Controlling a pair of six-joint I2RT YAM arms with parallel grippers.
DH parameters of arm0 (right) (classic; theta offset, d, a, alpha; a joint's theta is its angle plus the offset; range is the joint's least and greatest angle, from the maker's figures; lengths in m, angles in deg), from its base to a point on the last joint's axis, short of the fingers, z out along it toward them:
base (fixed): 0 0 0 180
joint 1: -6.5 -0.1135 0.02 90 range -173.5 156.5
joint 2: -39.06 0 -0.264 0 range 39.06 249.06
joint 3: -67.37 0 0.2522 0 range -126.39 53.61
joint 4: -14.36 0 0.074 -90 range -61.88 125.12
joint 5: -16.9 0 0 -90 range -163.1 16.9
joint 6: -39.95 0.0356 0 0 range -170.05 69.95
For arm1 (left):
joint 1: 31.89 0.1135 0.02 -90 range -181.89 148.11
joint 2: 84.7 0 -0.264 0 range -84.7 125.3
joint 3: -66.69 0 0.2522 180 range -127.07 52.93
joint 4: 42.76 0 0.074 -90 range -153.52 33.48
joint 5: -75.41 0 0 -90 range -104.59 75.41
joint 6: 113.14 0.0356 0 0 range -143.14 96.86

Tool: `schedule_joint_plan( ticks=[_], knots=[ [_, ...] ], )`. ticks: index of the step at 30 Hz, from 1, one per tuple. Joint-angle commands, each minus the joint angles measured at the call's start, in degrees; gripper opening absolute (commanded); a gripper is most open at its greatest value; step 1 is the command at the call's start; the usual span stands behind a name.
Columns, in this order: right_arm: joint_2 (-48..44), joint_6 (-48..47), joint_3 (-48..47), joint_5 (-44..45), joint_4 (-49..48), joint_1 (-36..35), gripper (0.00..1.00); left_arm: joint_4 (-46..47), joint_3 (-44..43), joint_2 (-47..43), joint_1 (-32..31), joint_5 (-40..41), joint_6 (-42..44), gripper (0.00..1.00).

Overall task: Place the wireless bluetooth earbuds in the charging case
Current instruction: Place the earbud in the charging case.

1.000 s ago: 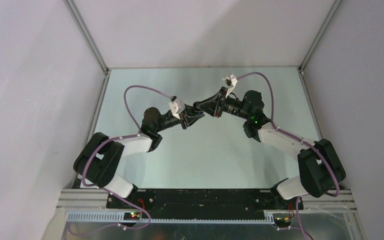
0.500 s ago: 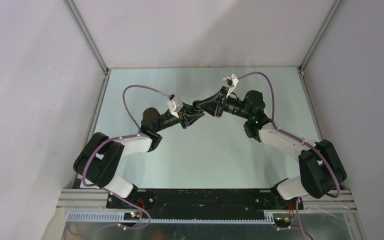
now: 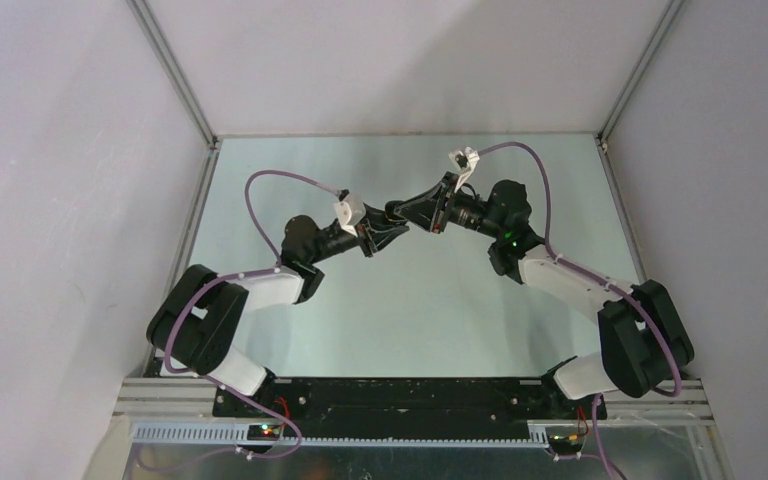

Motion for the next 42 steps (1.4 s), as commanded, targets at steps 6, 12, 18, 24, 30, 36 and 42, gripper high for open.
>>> schedule_joint_plan(
  ticks=[6,12,18,24,30,36,42],
  knots=[
    [-0.9,-3.3,-2.7,2.1,10.5,-0.7,0.21,3.2,-0.3,-2.7,0.1,-1.7,6.3,0.06],
    [-0.7,-9.1,-7.0,1.4,17.1,-2.1,0.22,2.1,0.0,-3.2,0.1,-1.4,7.1,0.06],
    [-0.2,-10.5,-7.7,2.7,19.3,-2.7,0.23,2.3,-0.1,-3.9,0.2,-1.5,7.0,0.06],
    [-0.8,-8.2,-7.9,-2.2,15.9,-1.4,0.20,3.1,0.2,-4.7,0.6,-2.3,6.5,0.06],
    [-3.1,-1.0,-8.0,-12.9,3.9,0.9,0.18,5.7,-0.3,-5.3,1.8,-8.6,5.3,0.07],
    [-5.5,2.7,-7.8,-20.4,-6.4,3.7,0.19,7.9,-0.3,-7.1,2.3,-14.1,3.5,0.07],
    [-6.5,8.5,-6.5,-29.1,-24.2,3.8,0.20,10.1,-0.5,-8.6,2.2,-20.4,1.2,0.08]
  ],
)
